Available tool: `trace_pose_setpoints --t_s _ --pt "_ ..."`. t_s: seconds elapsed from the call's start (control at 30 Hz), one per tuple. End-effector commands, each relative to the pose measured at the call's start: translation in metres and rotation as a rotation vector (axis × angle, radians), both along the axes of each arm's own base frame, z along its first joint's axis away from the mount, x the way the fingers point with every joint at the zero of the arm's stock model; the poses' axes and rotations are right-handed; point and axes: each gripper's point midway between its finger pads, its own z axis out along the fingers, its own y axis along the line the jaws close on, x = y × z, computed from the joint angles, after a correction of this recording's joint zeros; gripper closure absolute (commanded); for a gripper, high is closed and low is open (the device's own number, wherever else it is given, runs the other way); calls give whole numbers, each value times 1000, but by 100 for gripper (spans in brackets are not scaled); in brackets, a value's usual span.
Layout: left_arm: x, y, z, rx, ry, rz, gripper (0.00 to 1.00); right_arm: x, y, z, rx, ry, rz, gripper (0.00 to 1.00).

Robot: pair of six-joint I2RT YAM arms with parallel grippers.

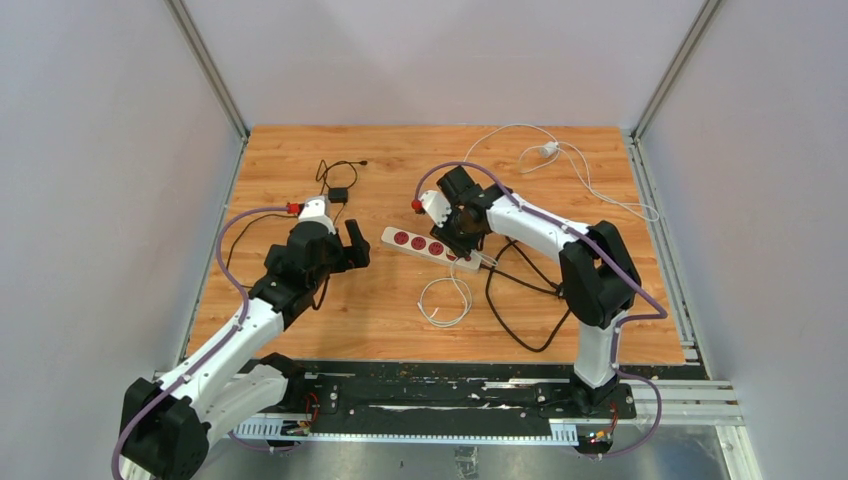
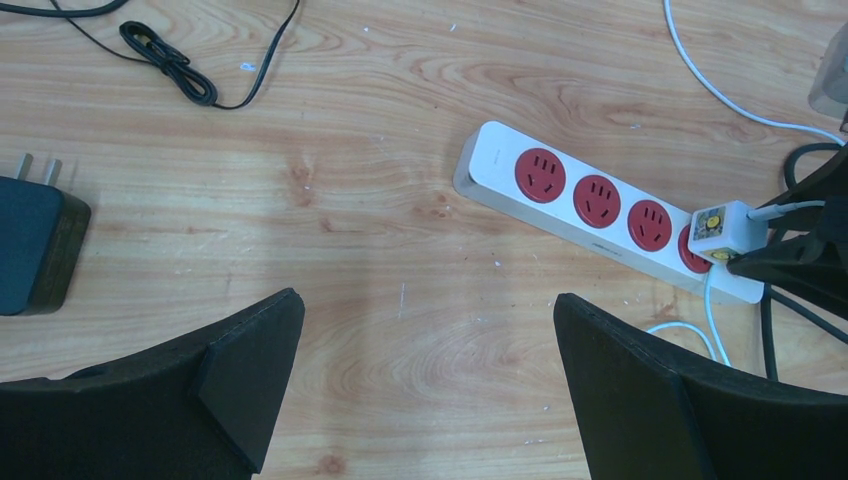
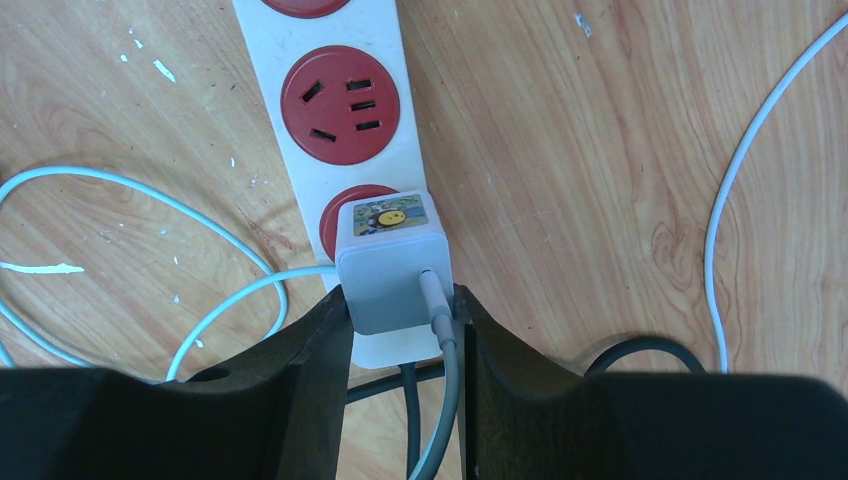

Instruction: Insert the plug

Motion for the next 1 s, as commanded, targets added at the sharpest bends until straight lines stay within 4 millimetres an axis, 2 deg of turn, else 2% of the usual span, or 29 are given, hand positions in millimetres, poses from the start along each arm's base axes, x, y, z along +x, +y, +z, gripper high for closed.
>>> trace_pose_setpoints --t_s 0.0,0.1,0.23,0.33,0.43,0.53,0.63,0.8,0.9,0.97 --pt "-2 3 2 2 -14 0 0 -60 -36 -72 -223 264 -60 100" --pt "-7 -16 6 -43 -16 -107 0 -59 -28 -65 -185 275 -70 100" --pt "-33 -76 13 -262 -20 -424 0 -57 -12 -49 -116 299 -110 100" --pt "-53 -108 9 -413 19 -563 0 -58 -10 -46 -99 305 -149 100" --pt "-61 -126 -12 -407 92 -560 1 -56 -12 -47 -103 287 -202 100" --pt "-67 -147 -13 -463 97 -557 3 -54 -7 -47 -67 275 -234 100" --pt "-69 -165 -14 -540 94 -522 12 -53 -3 -45 -34 263 -250 100" --pt "-75 -192 -35 -515 122 -495 22 -53 2 -41 2 260 -257 100" --pt "-71 -207 -47 -514 132 -468 30 -54 0 -40 -3 254 -256 100" --pt "-66 -217 -51 -576 134 -452 35 -55 -2 -40 -6 250 -253 100"
